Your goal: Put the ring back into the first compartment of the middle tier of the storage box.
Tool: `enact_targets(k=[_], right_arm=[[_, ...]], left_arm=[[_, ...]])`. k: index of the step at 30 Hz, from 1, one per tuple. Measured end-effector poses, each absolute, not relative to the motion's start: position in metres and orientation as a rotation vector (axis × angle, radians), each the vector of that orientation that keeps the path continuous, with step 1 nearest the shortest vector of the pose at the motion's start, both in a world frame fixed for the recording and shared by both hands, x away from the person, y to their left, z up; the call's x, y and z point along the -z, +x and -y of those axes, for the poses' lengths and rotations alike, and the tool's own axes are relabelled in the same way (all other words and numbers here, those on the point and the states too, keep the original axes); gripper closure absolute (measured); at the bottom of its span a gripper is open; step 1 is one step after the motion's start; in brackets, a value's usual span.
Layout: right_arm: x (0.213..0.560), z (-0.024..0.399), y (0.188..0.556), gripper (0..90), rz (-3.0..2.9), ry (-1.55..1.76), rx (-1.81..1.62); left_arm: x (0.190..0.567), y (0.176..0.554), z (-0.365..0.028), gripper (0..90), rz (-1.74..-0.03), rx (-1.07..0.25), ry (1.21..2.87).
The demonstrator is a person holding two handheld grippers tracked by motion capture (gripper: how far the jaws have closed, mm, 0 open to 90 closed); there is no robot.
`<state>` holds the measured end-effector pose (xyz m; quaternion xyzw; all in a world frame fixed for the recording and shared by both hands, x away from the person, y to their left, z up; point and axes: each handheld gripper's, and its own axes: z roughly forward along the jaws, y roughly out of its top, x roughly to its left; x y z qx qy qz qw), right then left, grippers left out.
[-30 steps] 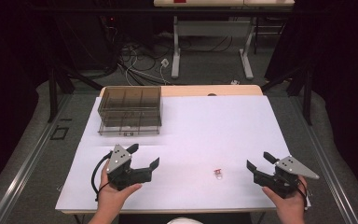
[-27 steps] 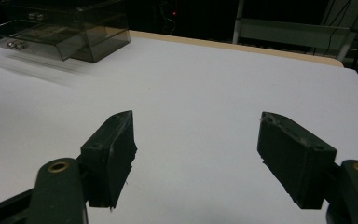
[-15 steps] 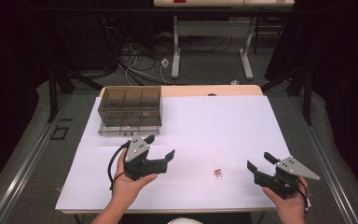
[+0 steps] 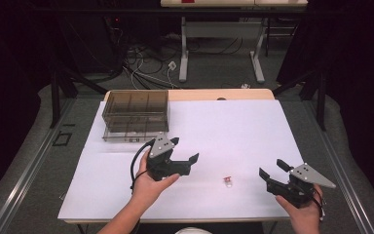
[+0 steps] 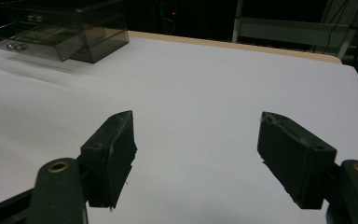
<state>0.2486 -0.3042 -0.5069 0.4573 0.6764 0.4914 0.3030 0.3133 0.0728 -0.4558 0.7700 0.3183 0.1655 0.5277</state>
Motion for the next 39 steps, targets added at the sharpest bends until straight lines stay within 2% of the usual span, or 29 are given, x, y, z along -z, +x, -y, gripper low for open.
enact_targets(k=[25, 39], right_arm=[[0.51, 0.305, 0.251, 21.6, -1.808, 1.225, -1.324], [0.511, 0.306, 0.252, 21.1, -1.811, 1.233, -1.33]], left_arm=[[0.471, 0.331, -0.008, 17.9, -0.667, -0.312, 1.962], [0.485, 0.335, 0.015, 23.9, -0.62, -0.307, 2.051]])
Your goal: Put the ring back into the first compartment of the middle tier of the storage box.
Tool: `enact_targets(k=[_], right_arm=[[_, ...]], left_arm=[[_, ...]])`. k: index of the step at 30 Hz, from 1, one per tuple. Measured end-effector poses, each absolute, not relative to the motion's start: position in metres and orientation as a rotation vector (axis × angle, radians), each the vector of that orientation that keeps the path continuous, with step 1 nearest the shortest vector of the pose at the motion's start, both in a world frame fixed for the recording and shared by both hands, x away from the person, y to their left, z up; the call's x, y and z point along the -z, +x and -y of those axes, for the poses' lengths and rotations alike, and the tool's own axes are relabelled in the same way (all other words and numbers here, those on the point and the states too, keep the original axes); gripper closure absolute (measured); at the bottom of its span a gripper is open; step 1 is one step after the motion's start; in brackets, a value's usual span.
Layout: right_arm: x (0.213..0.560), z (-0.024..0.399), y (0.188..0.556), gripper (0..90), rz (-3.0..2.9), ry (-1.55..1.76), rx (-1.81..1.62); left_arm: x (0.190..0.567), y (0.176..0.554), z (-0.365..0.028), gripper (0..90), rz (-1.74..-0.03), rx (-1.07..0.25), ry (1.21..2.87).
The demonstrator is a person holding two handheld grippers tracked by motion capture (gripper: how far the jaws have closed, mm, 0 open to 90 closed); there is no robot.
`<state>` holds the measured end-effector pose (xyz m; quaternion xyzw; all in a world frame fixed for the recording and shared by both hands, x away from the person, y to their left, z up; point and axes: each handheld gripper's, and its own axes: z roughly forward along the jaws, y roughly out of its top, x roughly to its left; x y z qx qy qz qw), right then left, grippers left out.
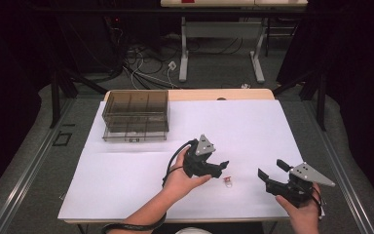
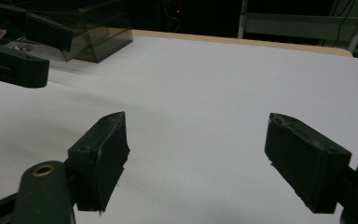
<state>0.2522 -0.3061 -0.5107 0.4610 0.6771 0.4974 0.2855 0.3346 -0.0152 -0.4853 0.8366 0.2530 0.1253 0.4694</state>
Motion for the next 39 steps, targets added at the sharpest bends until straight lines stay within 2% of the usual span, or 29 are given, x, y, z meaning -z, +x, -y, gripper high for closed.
enact_targets(k=[19, 29, 39], right_arm=[[0.511, 0.307, 0.253, 21.1, -1.81, 1.248, -1.345], [0.511, 0.309, 0.253, 21.2, -1.818, 1.26, -1.34], [0.512, 0.309, 0.254, 21.2, -1.798, 1.269, -1.357]], left_arm=[[0.507, 0.335, 0.036, 32.3, -0.588, -0.255, 2.141], [0.518, 0.333, 0.046, 32.5, -0.567, -0.243, 2.187], [0.529, 0.333, 0.05, 41.6, -0.568, -0.175, 2.236]])
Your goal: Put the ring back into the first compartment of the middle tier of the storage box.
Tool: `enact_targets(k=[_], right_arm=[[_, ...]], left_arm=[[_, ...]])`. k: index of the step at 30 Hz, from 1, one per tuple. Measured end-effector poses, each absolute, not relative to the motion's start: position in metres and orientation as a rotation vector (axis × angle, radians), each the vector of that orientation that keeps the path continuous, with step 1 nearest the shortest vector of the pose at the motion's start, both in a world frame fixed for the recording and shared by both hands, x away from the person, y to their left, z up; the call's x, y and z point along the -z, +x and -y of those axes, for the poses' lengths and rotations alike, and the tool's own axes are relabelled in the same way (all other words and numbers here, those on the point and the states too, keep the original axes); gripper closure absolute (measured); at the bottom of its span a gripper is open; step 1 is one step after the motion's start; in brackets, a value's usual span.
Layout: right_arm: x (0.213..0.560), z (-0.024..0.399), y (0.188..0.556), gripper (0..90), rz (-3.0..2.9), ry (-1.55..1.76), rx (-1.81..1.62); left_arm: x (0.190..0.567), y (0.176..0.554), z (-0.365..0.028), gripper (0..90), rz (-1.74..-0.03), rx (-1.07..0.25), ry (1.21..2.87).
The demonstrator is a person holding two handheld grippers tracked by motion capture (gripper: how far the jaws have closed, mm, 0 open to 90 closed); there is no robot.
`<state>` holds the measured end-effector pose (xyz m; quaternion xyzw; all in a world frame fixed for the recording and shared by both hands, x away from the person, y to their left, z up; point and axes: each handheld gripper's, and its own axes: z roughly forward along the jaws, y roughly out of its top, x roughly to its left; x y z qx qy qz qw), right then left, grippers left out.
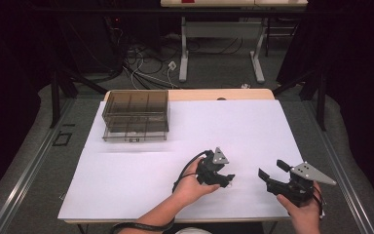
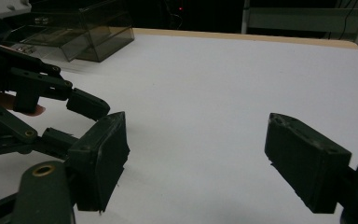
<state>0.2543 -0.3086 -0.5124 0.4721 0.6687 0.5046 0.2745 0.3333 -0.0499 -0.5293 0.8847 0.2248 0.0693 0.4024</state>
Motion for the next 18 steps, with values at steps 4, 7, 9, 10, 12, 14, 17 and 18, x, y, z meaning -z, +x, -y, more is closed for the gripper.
enact_targets(k=[4, 7, 9, 10, 12, 14, 17, 18], right_arm=[[0.512, 0.31, 0.254, 21.2, -1.816, 1.272, -1.357], [0.512, 0.31, 0.254, 21.2, -1.818, 1.279, -1.356], [0.512, 0.31, 0.254, 21.2, -1.815, 1.281, -1.358], [0.512, 0.31, 0.254, 21.2, -1.815, 1.281, -1.358], [0.512, 0.311, 0.254, 21.2, -1.82, 1.282, -1.357], [0.512, 0.311, 0.254, 21.2, -1.819, 1.283, -1.361], [0.512, 0.311, 0.254, 21.2, -1.819, 1.278, -1.361], [0.512, 0.311, 0.254, 21.2, -1.819, 1.278, -1.361]], left_arm=[[0.532, 0.334, 0.052, 45.1, -0.552, -0.169, 2.264], [0.534, 0.334, 0.054, 48.6, -0.539, -0.169, 2.285], [0.536, 0.334, 0.056, 49.7, -0.529, -0.168, 2.3], [0.536, 0.334, 0.056, 50.4, -0.529, -0.168, 2.3], [0.538, 0.333, 0.059, 51.6, -0.521, -0.171, 2.313], [0.539, 0.332, 0.06, 52.9, -0.515, -0.174, 2.319], [0.541, 0.331, 0.061, 55.5, -0.512, -0.174, 2.328], [0.541, 0.331, 0.061, 56.1, -0.512, -0.174, 2.328]])
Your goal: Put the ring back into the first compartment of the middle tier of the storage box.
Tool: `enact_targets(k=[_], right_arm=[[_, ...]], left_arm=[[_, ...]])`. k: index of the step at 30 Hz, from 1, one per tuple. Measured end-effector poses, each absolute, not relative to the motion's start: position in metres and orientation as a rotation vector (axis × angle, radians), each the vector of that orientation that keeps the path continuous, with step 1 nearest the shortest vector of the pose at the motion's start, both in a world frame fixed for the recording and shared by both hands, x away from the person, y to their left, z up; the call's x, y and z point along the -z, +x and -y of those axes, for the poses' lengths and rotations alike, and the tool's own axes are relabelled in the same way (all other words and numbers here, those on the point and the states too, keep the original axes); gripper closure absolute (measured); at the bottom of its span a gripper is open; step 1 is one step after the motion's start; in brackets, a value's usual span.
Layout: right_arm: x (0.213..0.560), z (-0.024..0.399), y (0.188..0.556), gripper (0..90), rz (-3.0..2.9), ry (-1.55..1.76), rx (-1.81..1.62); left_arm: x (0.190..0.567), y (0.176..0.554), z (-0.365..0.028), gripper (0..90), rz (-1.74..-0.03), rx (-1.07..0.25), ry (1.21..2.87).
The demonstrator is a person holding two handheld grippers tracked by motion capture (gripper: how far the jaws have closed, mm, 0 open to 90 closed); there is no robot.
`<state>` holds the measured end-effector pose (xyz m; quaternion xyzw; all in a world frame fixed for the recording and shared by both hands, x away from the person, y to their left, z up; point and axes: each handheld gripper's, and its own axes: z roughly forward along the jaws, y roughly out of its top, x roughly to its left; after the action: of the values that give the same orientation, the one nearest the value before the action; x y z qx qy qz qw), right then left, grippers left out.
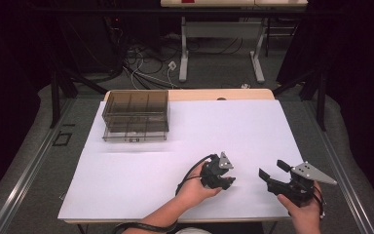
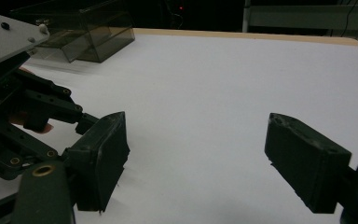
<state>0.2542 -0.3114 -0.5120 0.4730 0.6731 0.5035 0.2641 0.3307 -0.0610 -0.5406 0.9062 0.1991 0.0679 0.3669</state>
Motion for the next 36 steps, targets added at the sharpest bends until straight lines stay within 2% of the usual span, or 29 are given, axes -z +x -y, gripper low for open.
enact_targets(k=[23, 36], right_arm=[[0.5121, 0.3119, 0.2544, 21.2, -1.817, 1.286, -1.369], [0.5124, 0.312, 0.2548, 21.2, -1.817, 1.283, -1.368]], left_arm=[[0.5499, 0.3292, 0.0645, 71.3, -0.501, -0.143, 2.378], [0.5485, 0.3298, 0.0643, 73.7, -0.494, -0.143, 2.374]])
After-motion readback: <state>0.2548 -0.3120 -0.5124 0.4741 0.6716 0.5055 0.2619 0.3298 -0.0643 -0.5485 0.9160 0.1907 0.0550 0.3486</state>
